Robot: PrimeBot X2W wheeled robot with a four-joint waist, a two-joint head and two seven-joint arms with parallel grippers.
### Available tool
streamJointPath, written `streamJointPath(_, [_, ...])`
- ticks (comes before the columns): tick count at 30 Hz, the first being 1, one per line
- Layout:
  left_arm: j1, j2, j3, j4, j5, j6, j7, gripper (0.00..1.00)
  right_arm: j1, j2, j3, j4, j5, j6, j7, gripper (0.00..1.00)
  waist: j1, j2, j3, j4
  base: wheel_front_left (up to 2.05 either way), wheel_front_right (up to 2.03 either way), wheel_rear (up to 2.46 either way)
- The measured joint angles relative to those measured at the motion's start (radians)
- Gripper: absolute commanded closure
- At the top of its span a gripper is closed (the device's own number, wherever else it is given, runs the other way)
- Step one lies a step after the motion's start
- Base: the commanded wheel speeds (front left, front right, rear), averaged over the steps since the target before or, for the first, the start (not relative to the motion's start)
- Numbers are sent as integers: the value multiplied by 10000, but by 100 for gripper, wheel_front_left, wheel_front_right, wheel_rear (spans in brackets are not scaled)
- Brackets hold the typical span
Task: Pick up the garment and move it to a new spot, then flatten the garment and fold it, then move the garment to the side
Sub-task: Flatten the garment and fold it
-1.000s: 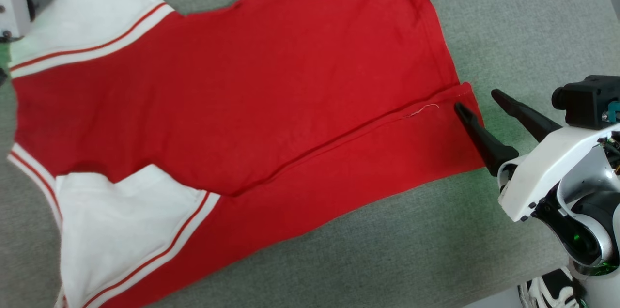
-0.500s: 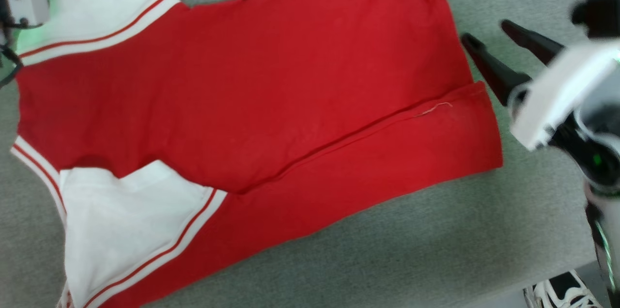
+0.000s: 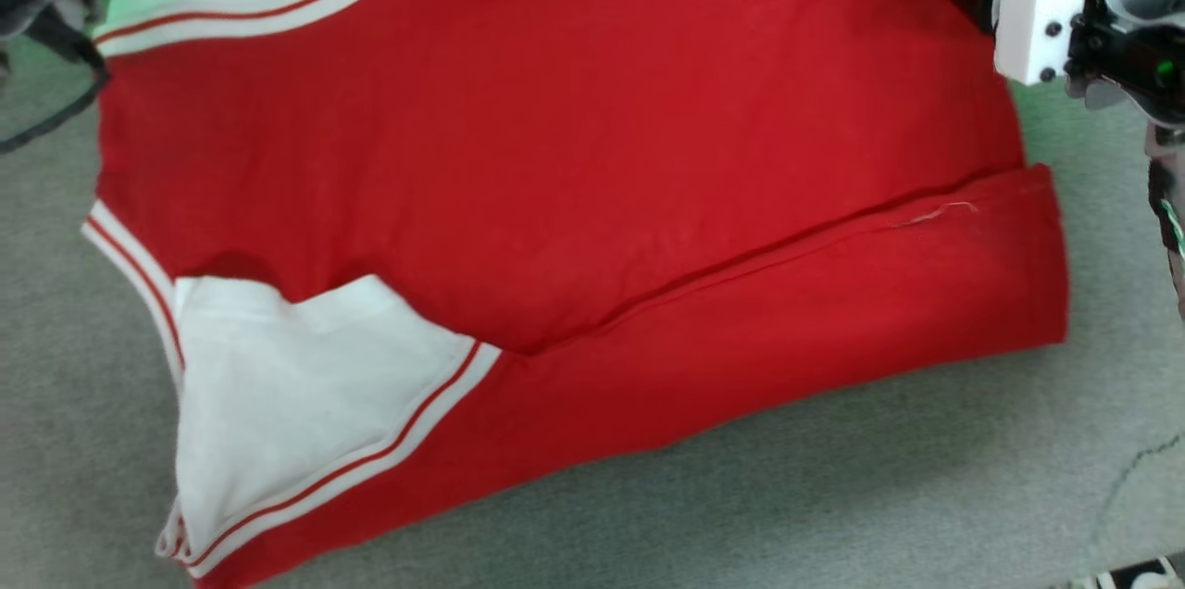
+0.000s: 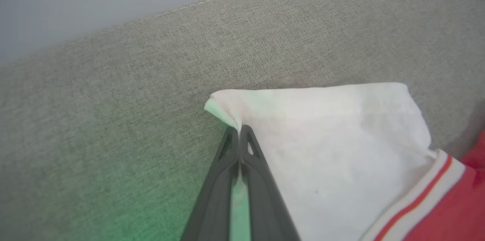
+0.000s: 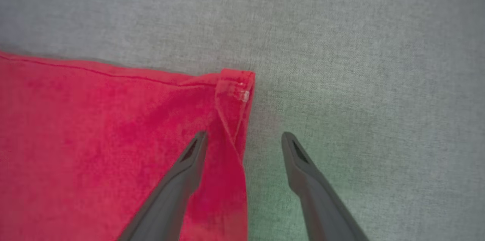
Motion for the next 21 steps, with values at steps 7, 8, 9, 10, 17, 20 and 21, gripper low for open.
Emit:
streamJointPath(7, [-20,-297,-431,-42,-497,0,-362,100,-494,-86,393,1283,102,0,-786,13,-1,0,0,423,0,0,0])
streamJointPath(8, [-15,-336,-489,-42,-573,0,-418,100,-530,-111,454,1406,128,0,-895,51,0,0,-27,466,0,0,0])
streamJointPath(9, [20,-362,-552,-54,-639,0,-510,100,-560,-128,500,1559,174,0,-1012,89,0,0,-68,499,0,0,0])
streamJointPath(10, [75,-401,-598,-67,-719,0,-610,100,-592,-150,554,1705,226,0,-1116,100,0,1,-120,527,0,0,0])
streamJointPath(17, [812,-685,-694,-278,-1603,0,-1808,100,-312,-545,1127,2247,552,0,-1741,100,0,0,-737,737,0,0,0])
streamJointPath(20, [1183,-593,-623,-792,-2105,0,-2460,100,-6,-746,1390,2144,798,0,-2040,100,0,0,-1147,817,0,0,0])
streamJointPath(21, [1322,-560,-598,-1045,-2288,0,-2685,100,79,-848,1434,2075,890,0,-2123,100,0,0,-1297,846,0,0,0])
